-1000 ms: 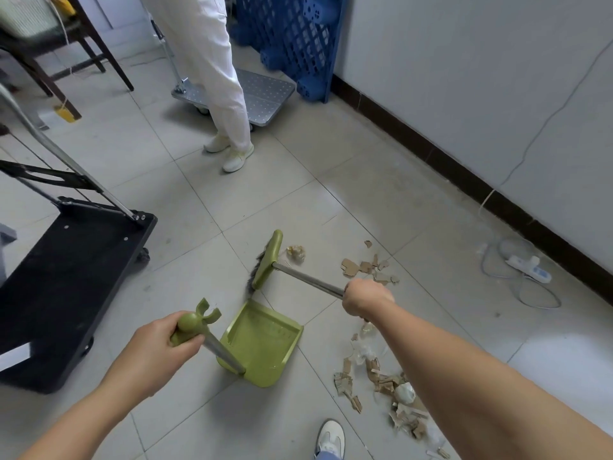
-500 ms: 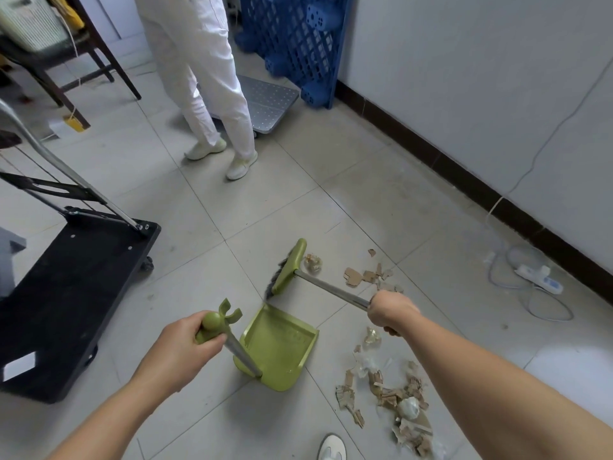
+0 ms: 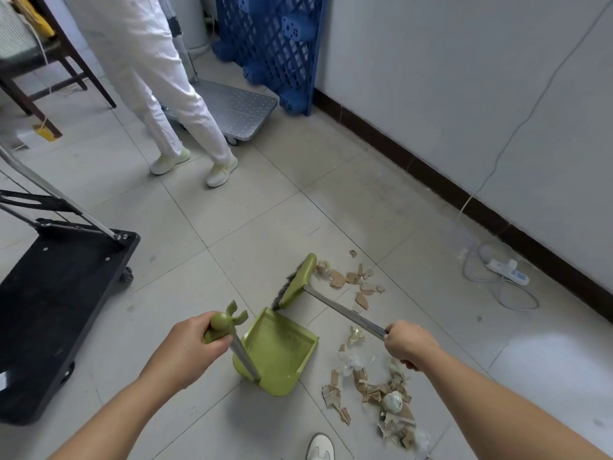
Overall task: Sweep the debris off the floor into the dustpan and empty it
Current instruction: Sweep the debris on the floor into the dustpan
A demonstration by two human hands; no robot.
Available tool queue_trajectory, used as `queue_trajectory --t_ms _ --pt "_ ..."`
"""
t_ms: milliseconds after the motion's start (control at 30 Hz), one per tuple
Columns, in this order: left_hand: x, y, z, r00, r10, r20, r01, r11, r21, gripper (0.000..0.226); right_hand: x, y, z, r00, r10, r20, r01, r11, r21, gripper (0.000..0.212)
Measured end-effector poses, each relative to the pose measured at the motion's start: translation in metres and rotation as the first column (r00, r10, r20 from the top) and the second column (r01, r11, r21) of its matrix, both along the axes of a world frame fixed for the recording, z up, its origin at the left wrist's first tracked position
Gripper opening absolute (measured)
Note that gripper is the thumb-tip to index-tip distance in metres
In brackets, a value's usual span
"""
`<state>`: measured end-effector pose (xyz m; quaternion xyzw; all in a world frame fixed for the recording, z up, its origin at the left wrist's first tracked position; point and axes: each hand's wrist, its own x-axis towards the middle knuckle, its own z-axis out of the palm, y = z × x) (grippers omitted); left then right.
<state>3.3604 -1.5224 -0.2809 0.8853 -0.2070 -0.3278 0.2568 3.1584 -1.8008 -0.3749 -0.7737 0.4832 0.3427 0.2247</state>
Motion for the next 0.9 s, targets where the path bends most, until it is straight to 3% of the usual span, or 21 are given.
queue_trajectory --t_ms 900 --pt "-0.055 -0.008 0.007 0.976 -0.219 -0.015 0.218 0.976 -0.013 0.006 -0.115 0.041 0.035 0.959 -0.277 -0.058 0.280 0.959 0.042 0.038"
